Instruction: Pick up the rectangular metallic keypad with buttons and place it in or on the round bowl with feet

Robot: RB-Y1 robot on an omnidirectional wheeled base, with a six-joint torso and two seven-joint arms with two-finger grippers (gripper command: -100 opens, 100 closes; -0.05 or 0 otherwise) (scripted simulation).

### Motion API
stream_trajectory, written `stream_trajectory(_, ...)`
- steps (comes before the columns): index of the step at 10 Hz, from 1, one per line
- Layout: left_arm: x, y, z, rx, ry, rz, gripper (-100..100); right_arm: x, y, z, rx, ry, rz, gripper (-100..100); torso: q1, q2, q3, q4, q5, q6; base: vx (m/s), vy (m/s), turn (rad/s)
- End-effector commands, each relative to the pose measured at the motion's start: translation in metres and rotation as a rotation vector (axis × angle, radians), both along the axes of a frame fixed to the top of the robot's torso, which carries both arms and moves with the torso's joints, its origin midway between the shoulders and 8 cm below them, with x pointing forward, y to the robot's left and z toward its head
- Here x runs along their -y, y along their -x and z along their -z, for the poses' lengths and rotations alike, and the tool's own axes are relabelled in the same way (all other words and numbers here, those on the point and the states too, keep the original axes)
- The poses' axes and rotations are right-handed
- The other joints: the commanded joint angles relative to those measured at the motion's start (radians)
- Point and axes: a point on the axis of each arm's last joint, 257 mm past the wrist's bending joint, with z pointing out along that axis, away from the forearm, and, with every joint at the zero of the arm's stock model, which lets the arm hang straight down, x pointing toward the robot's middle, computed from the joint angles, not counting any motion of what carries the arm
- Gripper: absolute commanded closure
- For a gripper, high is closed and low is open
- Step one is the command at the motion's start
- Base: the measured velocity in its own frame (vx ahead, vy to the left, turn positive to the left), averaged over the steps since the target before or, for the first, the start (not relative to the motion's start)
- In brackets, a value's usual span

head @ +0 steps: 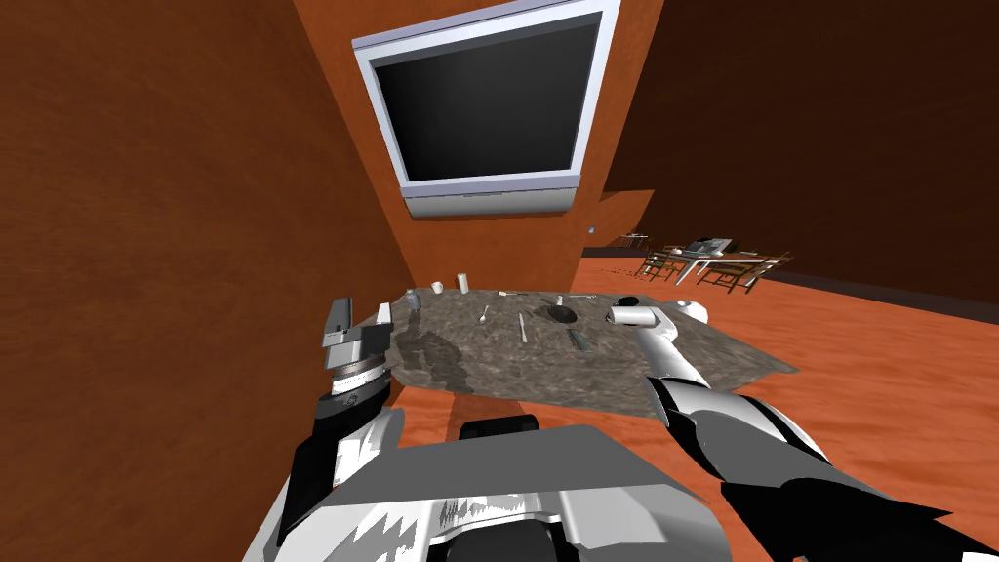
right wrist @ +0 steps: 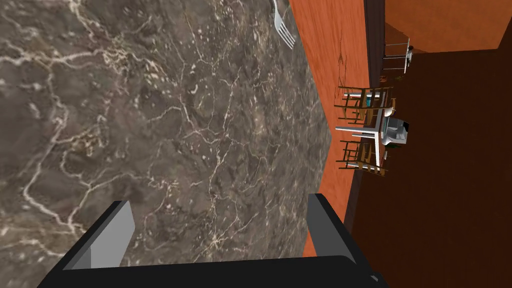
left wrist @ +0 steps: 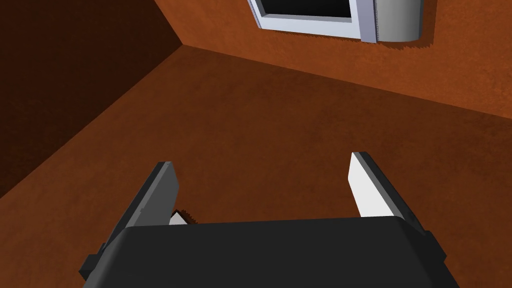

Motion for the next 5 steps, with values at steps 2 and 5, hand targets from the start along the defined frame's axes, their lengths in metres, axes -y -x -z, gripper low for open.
stream_trajectory(2,0.0,0.0,0.0,0.0,0.0,0.0,0,0.007,0.013,0.014,-0.031,-0.101,0.089,-100,0.001,0.0,0.0,0.0,0.0,0.0,0.042,0.073,0.017)
stream_trajectory(5,0.0,0.0,0.0,0.0,0.0,0.0,0,0.008,0.026,0.026,-0.06,-0.189,0.162,-100,-0.001,0.001,0.001,0.0,0.0,0.0,0.026,0.051,0.013)
